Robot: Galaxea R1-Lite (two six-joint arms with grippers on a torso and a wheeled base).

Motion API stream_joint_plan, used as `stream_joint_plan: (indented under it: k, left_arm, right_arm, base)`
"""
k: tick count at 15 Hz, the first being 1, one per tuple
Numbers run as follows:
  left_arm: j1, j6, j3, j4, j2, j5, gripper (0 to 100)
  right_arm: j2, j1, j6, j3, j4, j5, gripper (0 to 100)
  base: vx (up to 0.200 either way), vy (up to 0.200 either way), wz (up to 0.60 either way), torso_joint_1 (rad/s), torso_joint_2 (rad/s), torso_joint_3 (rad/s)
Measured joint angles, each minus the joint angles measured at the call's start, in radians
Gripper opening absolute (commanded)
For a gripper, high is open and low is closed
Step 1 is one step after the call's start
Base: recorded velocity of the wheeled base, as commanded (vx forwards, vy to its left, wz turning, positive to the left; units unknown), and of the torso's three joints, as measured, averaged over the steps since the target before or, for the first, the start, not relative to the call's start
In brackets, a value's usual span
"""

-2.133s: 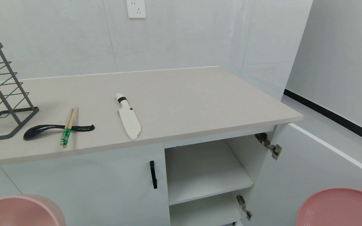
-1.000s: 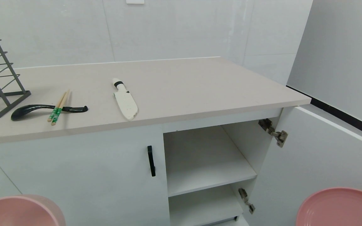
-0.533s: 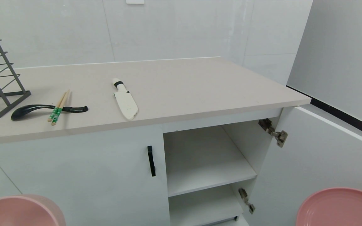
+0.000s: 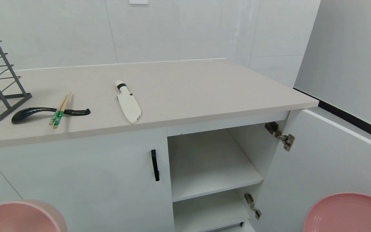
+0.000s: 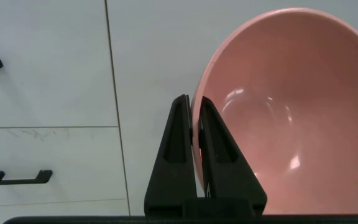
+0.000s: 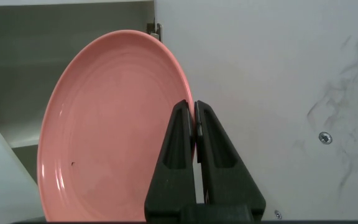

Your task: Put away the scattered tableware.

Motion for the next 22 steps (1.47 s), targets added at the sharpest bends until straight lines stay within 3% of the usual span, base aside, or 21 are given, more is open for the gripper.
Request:
stream_joint_plan:
  k: [2,5,8,12,16,19,22]
  left_arm:
    - [0.000,0.041,0.000,0.000,0.000,-0.001,0]
    - [0.000,0.052,0.000,0.000,0.000,-0.001,0]
    - [0.000,0.036,0.000,0.001,0.000,-0.001,0]
    - [0.000,0.006,0.000,0.001,0.000,-0.003,0]
    - [0.000,0.008,0.000,0.002,0.000,-0.003,0]
    - [0.000,0.064,0.000,0.001,0.000,-0.007,0]
    - [0.000,0.077,0.000,0.001,0.000,-0.009,0]
  right_arm:
    - [0.000,0.000,-0.010,0.000,0.000,0.002,0]
    - [0.000,0.000,-0.037,-0.001,-0.002,0.002,0]
    - [0.005,-0.003,-0.027,-0.044,-0.001,0.001,0]
    - [0.131,-0.007,-0.054,-0.307,0.013,0.053,0]
    - [0.286,-0.003,-0.130,-0.243,0.013,0.195,0]
    - [0.499,0.019,-0.193,-0.243,-0.077,0.266,0]
    - [0.748,0.085,-0.211,-0.252,-0.224,0.287,0]
  base:
    - [0.000,0.000,0.00,0.000,0.00,0.000]
    - [0.000,0.000,0.00,0.000,0.00,0.000]
    - [0.000,0.000,0.00,0.000,0.00,0.000]
    - [0.000,0.000,0.00,0.000,0.00,0.000]
    - [0.000,0.000,0.00,0.000,0.00,0.000]
    - [0.000,0.000,0.00,0.000,0.00,0.000]
    - [0.000,0.000,0.00,0.000,0.00,0.000]
